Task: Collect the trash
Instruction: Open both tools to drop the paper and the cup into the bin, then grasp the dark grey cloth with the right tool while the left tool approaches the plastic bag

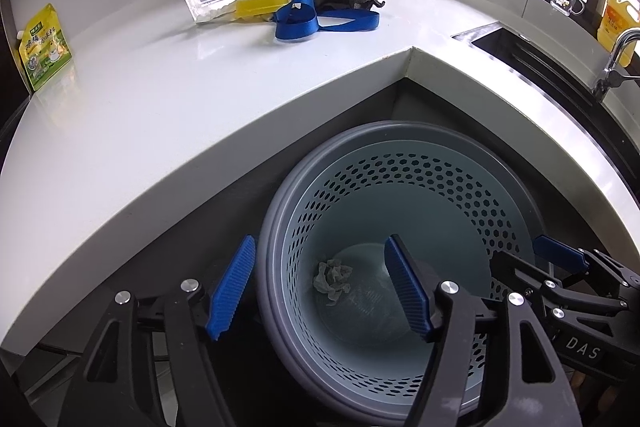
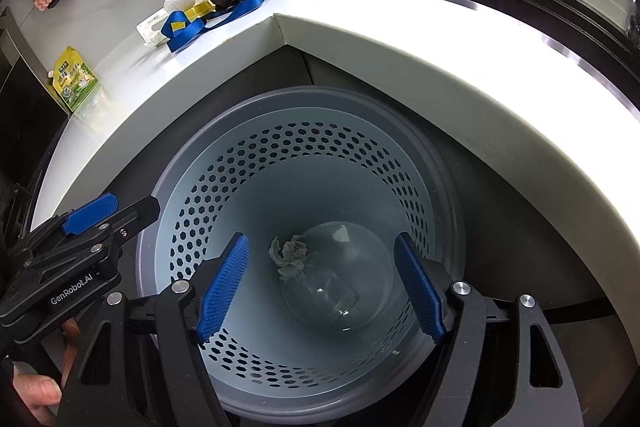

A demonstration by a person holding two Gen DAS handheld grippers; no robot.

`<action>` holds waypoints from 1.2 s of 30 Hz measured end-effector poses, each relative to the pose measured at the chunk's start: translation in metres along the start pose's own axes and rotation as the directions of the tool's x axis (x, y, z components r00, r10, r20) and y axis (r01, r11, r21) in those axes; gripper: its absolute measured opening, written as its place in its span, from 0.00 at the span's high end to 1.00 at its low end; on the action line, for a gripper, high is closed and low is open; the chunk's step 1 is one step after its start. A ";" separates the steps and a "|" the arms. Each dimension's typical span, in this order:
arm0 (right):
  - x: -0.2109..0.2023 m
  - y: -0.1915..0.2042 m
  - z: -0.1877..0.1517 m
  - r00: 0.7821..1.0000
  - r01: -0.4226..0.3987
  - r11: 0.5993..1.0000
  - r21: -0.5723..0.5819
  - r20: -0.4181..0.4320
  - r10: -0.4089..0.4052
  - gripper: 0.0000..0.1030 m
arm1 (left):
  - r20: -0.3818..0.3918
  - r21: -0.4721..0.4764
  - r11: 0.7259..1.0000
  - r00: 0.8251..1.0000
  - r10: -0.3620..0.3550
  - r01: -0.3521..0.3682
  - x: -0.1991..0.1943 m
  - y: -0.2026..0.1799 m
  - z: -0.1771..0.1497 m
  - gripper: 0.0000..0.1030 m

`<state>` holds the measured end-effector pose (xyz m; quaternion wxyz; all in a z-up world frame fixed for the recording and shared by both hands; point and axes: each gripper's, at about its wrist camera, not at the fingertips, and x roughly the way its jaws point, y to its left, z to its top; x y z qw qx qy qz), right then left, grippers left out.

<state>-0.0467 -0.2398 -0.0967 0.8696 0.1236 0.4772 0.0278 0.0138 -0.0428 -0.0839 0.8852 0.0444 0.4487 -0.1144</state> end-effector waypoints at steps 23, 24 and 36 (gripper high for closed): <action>-0.024 0.008 0.017 0.998 -0.023 1.000 -0.016 0.063 0.024 0.30 | 0.075 -0.019 1.000 0.997 0.017 -0.016 -0.040 0.013 0.012 0.32; -0.026 0.009 0.019 0.997 -0.023 1.000 -0.018 0.068 0.024 0.30 | 0.079 -0.021 1.000 0.997 0.017 -0.016 -0.042 0.014 0.014 0.32; -0.035 0.021 0.063 0.988 -0.044 0.997 -0.065 0.143 0.053 0.30 | 0.134 -0.062 0.998 0.991 0.016 -0.008 -0.050 0.031 0.052 0.29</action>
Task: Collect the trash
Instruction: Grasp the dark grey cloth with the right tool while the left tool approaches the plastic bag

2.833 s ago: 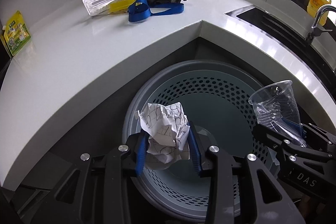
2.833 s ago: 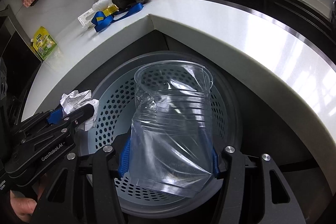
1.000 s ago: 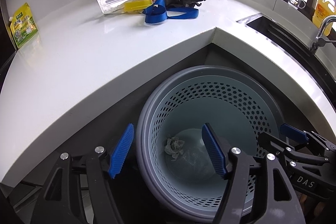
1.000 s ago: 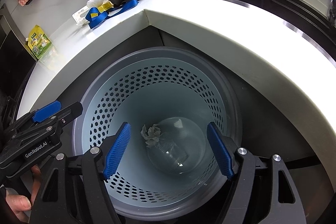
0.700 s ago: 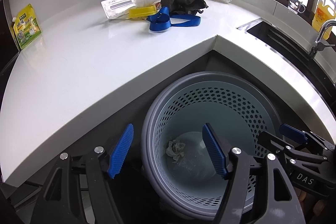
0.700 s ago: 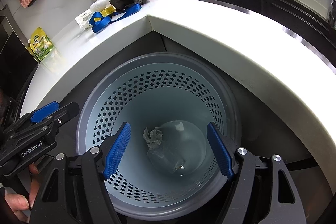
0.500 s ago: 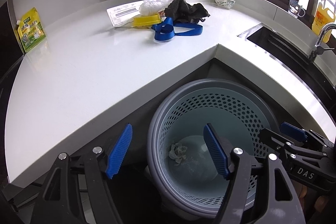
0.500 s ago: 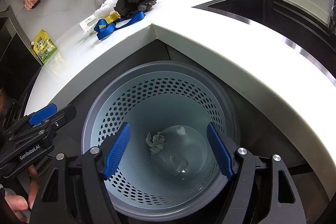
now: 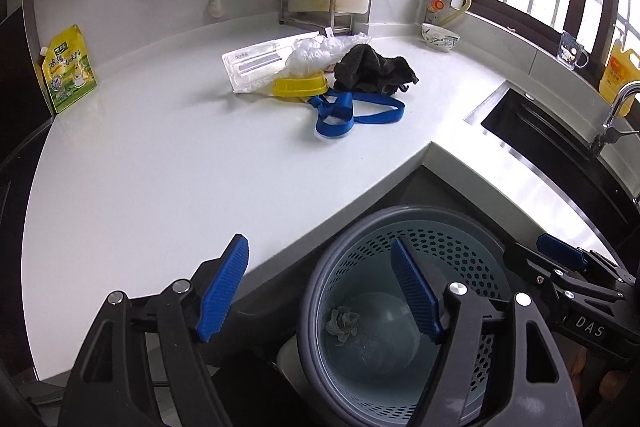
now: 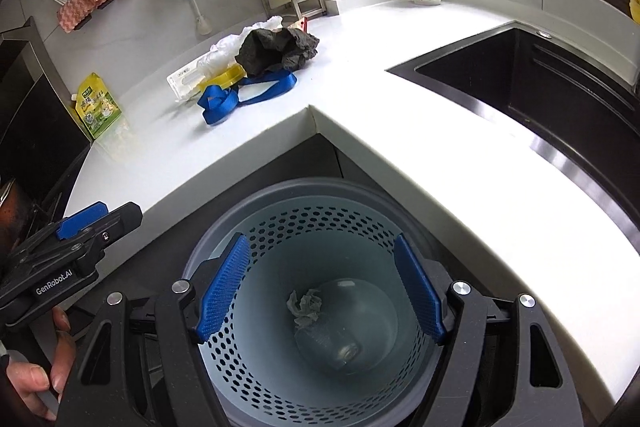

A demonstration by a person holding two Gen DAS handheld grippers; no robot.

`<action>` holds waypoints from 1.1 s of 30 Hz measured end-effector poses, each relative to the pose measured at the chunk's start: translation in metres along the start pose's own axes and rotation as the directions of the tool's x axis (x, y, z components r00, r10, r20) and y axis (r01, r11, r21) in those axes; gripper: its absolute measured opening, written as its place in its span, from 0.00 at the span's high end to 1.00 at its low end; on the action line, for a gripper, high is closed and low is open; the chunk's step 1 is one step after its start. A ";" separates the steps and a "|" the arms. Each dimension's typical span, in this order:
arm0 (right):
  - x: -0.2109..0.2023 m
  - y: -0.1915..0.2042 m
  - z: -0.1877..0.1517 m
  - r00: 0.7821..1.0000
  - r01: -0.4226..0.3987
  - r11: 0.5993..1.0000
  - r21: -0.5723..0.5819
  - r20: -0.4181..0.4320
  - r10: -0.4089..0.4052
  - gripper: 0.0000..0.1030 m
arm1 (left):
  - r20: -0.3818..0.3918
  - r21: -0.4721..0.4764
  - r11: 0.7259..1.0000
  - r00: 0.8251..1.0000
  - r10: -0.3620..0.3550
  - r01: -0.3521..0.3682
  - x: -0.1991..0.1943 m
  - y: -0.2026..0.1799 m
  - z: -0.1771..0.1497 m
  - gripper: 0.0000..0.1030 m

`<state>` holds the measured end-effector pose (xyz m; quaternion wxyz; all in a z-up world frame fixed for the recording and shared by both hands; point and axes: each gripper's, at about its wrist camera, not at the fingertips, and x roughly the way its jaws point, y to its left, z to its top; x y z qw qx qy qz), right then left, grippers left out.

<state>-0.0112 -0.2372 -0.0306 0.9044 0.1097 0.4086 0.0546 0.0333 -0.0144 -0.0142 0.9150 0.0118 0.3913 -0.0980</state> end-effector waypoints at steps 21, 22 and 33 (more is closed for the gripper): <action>0.106 0.025 0.175 0.999 -0.034 0.982 -0.185 0.021 0.038 0.30 | 0.053 -0.008 0.999 0.998 0.042 -0.042 0.067 0.026 0.124 0.22; 0.112 0.025 0.179 0.999 -0.034 0.978 -0.204 0.017 0.038 0.30 | 0.053 -0.011 0.999 0.998 0.040 -0.040 0.071 0.027 0.126 0.22; 0.156 0.029 0.205 0.998 -0.041 0.947 -0.318 -0.051 0.026 0.30 | 0.055 -0.039 0.998 0.997 0.045 -0.043 0.098 0.036 0.144 0.22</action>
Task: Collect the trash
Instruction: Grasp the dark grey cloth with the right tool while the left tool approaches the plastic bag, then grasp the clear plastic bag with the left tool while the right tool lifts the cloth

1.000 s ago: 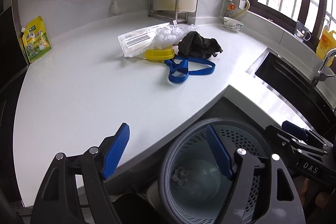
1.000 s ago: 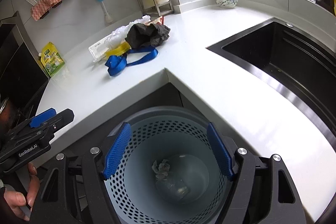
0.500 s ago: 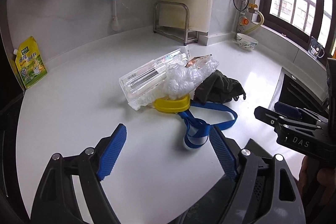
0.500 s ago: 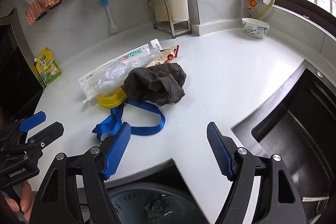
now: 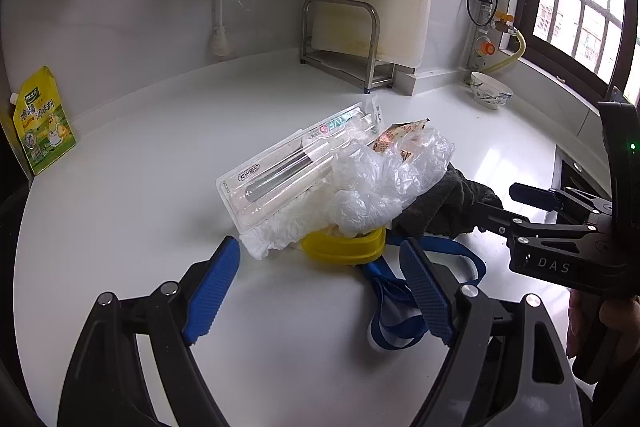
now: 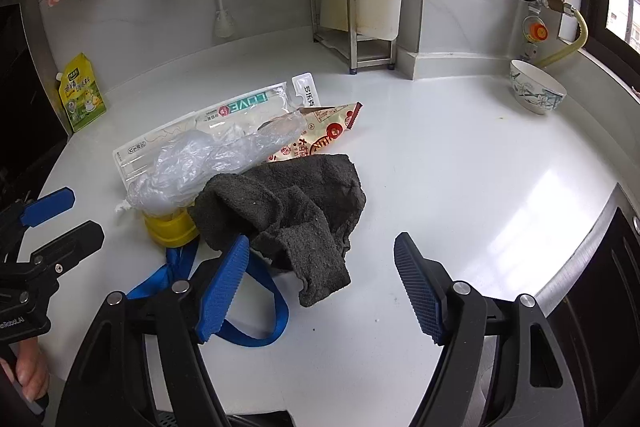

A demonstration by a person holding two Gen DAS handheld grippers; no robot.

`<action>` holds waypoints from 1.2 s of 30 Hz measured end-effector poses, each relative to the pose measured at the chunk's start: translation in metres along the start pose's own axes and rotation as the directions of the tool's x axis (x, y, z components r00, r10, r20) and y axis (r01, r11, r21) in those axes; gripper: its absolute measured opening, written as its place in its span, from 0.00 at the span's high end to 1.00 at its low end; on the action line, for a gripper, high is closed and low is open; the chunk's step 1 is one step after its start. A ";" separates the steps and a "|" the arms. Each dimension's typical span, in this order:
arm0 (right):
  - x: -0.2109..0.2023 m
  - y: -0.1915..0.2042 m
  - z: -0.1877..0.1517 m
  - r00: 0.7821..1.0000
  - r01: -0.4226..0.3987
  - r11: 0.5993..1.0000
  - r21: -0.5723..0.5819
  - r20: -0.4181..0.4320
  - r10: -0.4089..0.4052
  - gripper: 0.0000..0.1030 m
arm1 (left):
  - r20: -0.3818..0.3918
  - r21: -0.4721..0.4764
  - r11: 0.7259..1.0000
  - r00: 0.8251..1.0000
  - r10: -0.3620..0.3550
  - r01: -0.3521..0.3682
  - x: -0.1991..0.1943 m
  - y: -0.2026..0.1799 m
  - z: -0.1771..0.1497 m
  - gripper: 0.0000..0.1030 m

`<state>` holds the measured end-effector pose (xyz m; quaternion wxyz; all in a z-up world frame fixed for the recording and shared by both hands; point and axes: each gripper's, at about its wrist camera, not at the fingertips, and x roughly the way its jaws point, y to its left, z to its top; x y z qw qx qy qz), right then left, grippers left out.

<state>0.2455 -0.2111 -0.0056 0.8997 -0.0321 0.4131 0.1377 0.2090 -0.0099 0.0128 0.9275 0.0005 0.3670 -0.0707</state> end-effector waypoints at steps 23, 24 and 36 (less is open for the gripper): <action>0.013 -0.012 -0.007 0.996 -0.089 0.989 0.115 -0.004 0.090 0.82 | 0.012 0.013 0.998 0.998 -0.058 0.058 0.024 -0.021 0.020 0.15; 0.010 -0.017 -0.010 0.996 -0.084 0.987 0.138 0.001 0.084 0.82 | 0.008 0.017 0.998 0.998 -0.058 0.058 0.028 -0.024 0.021 0.15; -0.024 -0.066 -0.046 0.998 -0.049 0.944 0.326 0.046 0.036 0.82 | -0.025 0.055 0.998 1.000 -0.001 0.003 0.068 -0.048 0.030 0.20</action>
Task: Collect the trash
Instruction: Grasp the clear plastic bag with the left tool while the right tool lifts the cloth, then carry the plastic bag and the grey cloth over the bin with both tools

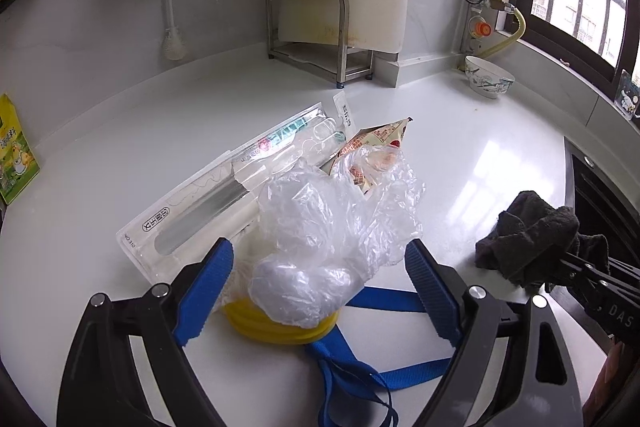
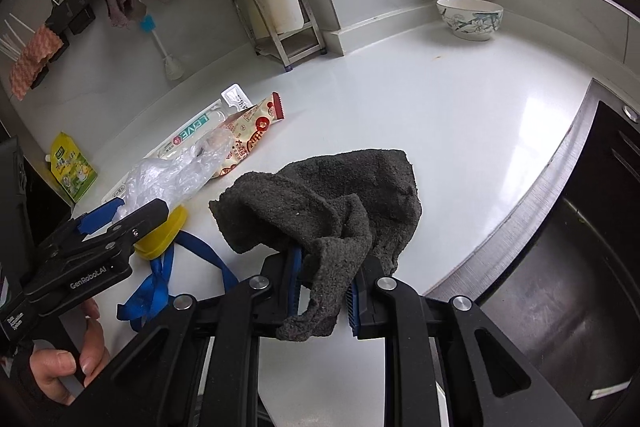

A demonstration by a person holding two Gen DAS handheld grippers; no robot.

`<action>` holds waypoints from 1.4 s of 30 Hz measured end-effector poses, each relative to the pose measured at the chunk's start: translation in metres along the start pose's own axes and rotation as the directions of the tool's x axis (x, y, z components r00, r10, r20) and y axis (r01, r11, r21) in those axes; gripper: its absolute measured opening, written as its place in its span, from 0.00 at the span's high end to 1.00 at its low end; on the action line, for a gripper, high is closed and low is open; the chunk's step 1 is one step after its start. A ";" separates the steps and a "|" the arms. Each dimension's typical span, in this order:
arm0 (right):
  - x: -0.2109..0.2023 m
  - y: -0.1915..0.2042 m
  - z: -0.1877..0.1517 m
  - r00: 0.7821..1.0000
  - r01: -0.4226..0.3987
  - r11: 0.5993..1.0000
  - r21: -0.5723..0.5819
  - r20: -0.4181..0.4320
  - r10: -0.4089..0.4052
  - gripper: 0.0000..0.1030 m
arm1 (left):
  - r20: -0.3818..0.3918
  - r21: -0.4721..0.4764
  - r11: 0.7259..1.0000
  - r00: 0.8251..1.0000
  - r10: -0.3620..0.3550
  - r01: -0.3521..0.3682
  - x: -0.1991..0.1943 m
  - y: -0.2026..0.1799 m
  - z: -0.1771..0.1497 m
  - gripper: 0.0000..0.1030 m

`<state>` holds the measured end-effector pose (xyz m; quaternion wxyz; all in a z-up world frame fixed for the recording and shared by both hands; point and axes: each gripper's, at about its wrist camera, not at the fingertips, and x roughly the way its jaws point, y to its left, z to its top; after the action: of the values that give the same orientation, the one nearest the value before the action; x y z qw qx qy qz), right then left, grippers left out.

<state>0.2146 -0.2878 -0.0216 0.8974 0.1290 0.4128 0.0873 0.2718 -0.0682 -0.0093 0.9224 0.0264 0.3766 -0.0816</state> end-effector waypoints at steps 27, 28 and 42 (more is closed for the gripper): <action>-0.078 0.017 -0.048 0.993 0.001 0.999 0.035 0.121 -0.005 0.82 | 0.077 -0.005 1.000 0.997 -0.012 0.013 -0.111 0.008 -0.030 0.61; -0.084 0.019 -0.053 0.992 0.003 0.999 0.034 0.129 -0.008 0.82 | 0.081 -0.001 1.000 0.997 -0.009 0.009 -0.118 0.008 -0.036 0.61; -0.137 0.045 -0.153 0.995 0.001 0.999 0.049 0.100 -0.006 0.82 | 0.041 0.057 0.996 0.997 -0.070 0.067 -0.175 0.007 -0.130 0.61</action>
<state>0.0067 -0.2563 -0.0051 0.9136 0.1544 0.3697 0.0693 0.0602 -0.0240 0.0197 0.9259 0.0375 0.3549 -0.1243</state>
